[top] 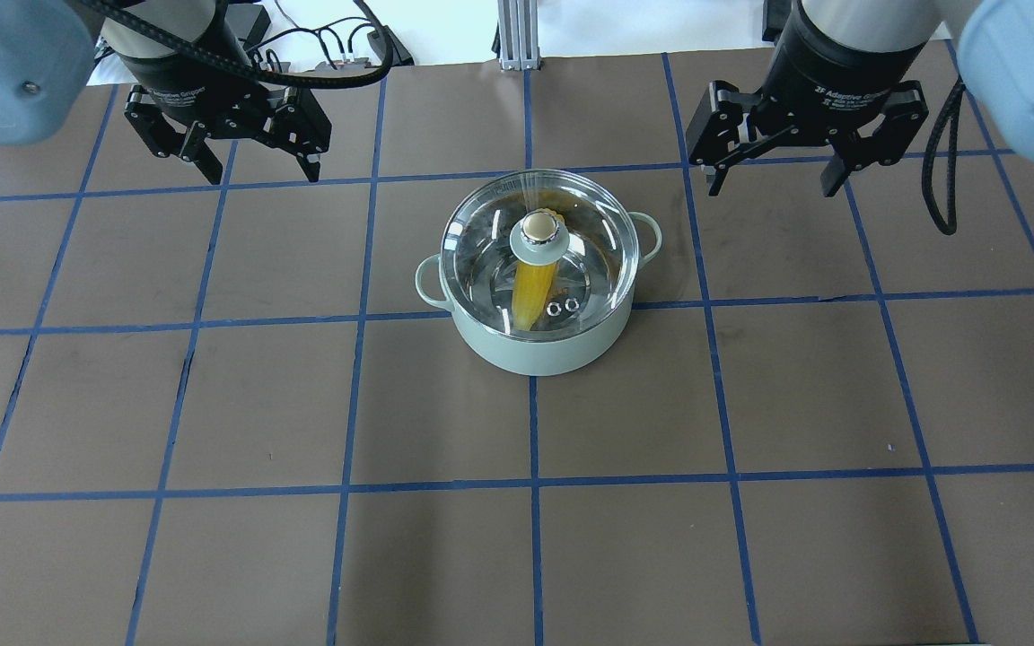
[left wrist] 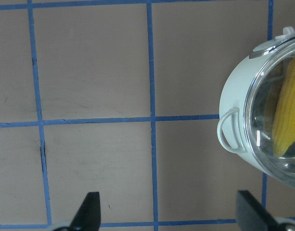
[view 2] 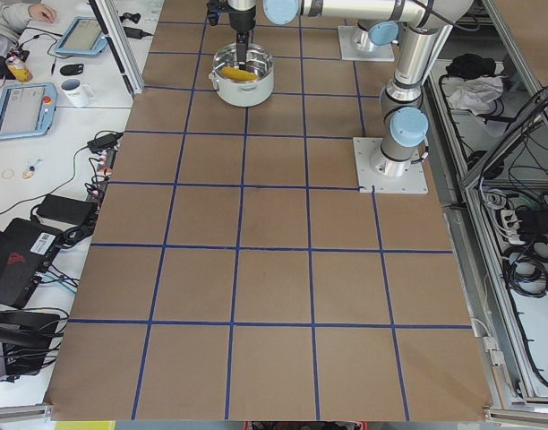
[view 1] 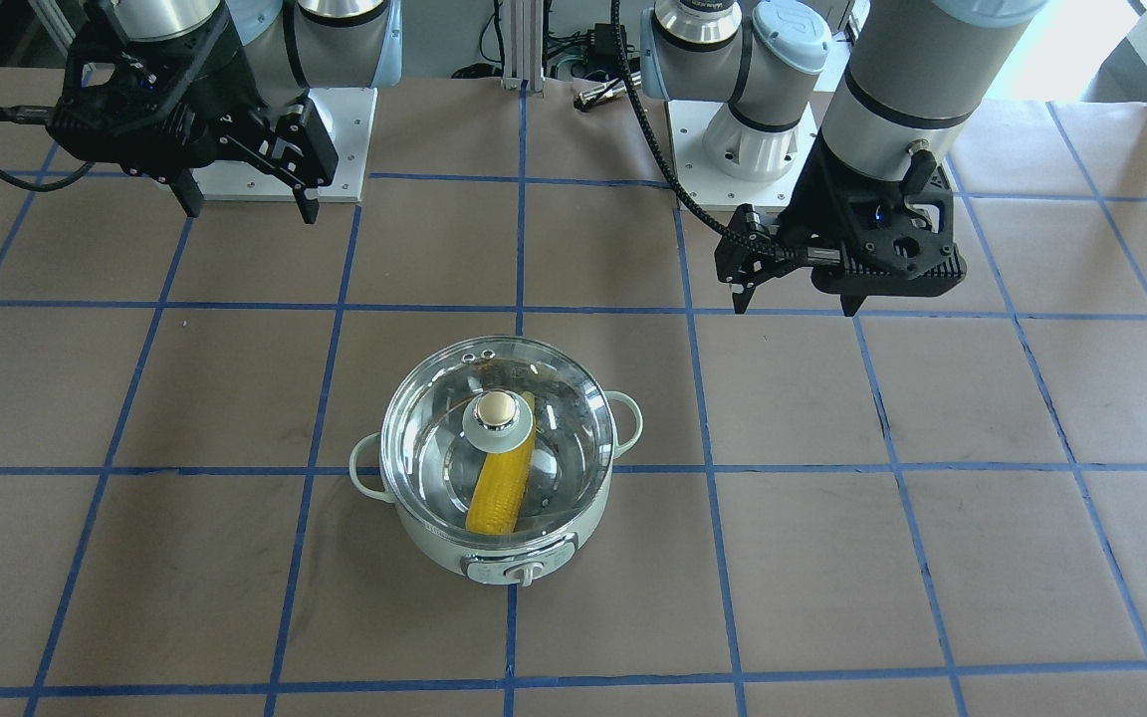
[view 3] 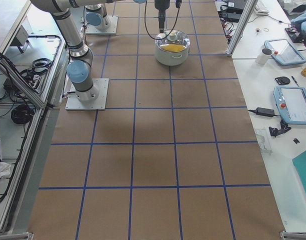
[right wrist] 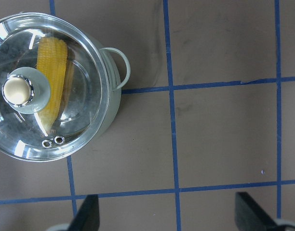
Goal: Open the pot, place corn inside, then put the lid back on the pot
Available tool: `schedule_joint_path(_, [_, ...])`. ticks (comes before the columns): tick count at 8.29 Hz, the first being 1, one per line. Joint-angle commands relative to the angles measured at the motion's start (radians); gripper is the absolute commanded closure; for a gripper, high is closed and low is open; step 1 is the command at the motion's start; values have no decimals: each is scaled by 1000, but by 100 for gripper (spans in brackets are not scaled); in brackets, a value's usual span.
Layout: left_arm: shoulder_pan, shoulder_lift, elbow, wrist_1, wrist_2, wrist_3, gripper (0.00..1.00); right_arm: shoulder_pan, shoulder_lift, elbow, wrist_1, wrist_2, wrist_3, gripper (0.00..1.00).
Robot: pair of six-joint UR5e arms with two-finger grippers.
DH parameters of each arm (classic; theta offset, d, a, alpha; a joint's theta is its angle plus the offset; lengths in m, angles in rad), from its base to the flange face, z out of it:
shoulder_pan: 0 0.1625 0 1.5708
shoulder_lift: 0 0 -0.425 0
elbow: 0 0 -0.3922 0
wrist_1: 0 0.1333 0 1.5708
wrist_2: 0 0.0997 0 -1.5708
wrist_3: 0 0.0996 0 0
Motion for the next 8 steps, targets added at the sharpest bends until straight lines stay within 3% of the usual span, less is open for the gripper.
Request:
schedule_joint_path(1, [0, -1, 0, 1, -2, -2, 0, -8, -6, 4, 15, 8, -7, 0])
schedule_joint_path(8, [0, -1, 0, -4, 7, -4, 0, -8, -6, 7, 15, 8, -10, 0])
